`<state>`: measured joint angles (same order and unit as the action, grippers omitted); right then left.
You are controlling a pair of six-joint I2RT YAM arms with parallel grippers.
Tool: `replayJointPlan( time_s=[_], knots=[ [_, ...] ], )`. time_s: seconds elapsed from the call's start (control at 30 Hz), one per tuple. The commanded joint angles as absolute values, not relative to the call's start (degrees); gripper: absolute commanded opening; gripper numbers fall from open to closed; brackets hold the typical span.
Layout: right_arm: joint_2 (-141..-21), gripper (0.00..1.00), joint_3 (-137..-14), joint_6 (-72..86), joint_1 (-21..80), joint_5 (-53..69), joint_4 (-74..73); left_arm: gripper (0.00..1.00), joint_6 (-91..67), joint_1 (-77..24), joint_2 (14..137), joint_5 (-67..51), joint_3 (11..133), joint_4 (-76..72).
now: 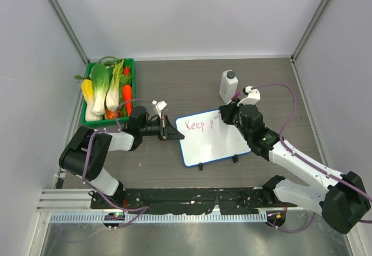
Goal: Write a sentence on the whiteboard
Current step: Write on the whiteboard with the whiteboard.
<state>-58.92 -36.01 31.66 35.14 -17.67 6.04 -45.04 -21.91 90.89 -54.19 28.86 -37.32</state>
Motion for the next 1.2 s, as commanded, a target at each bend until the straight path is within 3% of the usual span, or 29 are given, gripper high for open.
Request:
replayJointPlan(
  time_s=[0.0, 1.17],
  knots=[
    [-59.06, 0.01, -36.04, 32.43, 34.98, -18.45, 9.05, 0.0, -43.59, -22.94, 91.32, -52.12, 29.18, -33.05],
    [-58.1, 0.02, -31.73, 31.29, 34.98, -18.19, 5.19, 0.0, -43.51, -23.11, 91.32, -52.12, 29.44, -32.7]
  ],
)
